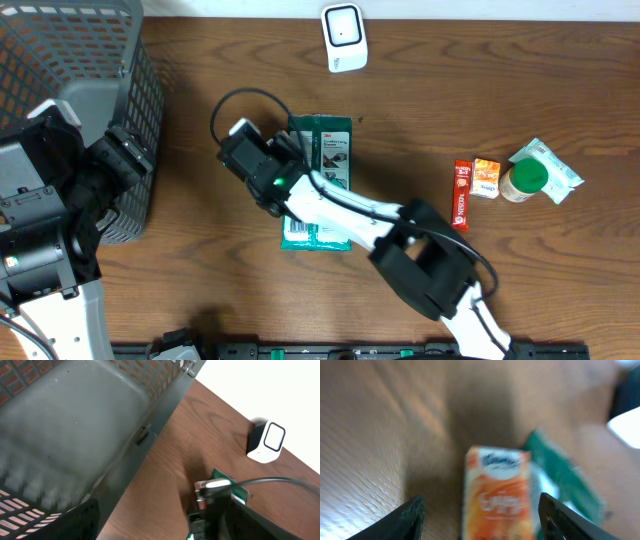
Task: Scan the item barcode
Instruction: 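Grasp the orange Kleenex packet with the right gripper and lift it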
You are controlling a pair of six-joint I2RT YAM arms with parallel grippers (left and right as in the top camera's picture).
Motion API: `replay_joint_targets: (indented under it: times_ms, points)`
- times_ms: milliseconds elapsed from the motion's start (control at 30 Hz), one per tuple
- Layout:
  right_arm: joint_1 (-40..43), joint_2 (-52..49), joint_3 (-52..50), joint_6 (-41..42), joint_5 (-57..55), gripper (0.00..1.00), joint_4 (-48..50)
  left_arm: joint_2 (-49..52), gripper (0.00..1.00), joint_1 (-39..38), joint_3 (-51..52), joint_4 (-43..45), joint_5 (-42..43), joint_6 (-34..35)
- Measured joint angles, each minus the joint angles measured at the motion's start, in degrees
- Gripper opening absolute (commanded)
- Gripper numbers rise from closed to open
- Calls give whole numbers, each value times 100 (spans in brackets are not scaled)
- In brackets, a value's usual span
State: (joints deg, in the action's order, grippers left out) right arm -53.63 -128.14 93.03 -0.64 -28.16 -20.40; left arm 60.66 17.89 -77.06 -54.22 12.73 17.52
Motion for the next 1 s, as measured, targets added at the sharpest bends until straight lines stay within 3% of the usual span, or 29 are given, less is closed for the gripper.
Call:
replay_joint_targets:
  times_ms: [200,300,467,667,833,1000]
  points:
    - [50,-341,7,-151,-114,20,-26,0,81,0,0,4,0,0]
    - [122,-339,33,-164,-144,9,-61,0,80,0,0,0,2,0]
    - [144,-260,50,-103,0,1,-127,0,81,0,0,2,0,0]
    - [232,452,-22,57,835,1,-225,0,80,0,0,0,0,0]
    - [472,1729,-22,374,2068,1,-348,0,80,0,0,2,-2,0]
    - [1316,2894,-7,935,3825,1,-341,0,80,0,0,0,0,0]
